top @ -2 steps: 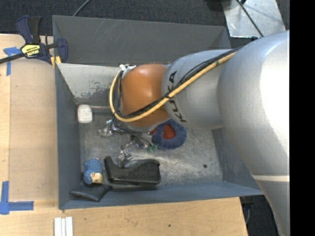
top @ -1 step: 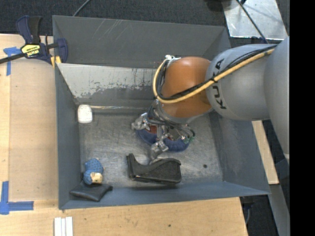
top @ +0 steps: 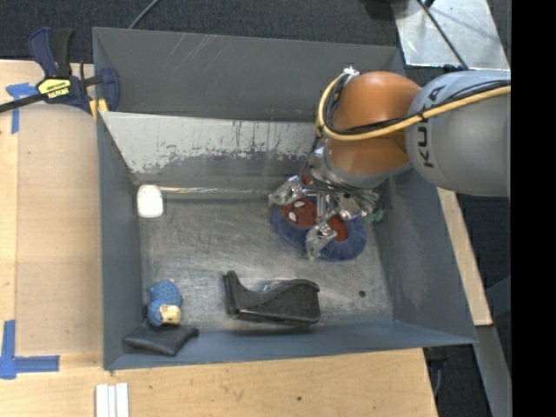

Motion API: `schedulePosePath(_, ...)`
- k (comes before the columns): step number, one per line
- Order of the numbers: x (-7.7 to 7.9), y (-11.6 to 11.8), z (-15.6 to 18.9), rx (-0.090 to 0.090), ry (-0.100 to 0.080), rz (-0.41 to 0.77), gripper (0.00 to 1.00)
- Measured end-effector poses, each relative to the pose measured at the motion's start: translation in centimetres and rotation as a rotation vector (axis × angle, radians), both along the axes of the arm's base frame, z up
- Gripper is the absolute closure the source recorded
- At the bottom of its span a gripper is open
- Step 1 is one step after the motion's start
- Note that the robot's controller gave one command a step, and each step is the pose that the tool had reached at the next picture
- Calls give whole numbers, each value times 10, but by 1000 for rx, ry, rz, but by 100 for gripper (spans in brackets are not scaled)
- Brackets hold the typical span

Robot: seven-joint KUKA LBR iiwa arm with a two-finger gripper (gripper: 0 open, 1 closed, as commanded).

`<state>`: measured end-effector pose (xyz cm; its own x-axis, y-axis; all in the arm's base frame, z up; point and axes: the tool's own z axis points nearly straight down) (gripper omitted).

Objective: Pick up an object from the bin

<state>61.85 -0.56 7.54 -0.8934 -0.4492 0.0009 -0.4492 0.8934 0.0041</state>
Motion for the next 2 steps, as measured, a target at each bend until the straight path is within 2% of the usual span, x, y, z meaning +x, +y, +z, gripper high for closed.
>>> schedulePosePath(1, 0, 3, 1, 0, -3, 3, 100)
schedulePosePath(2, 8, 37, 173, -2, -17, 64, 100)
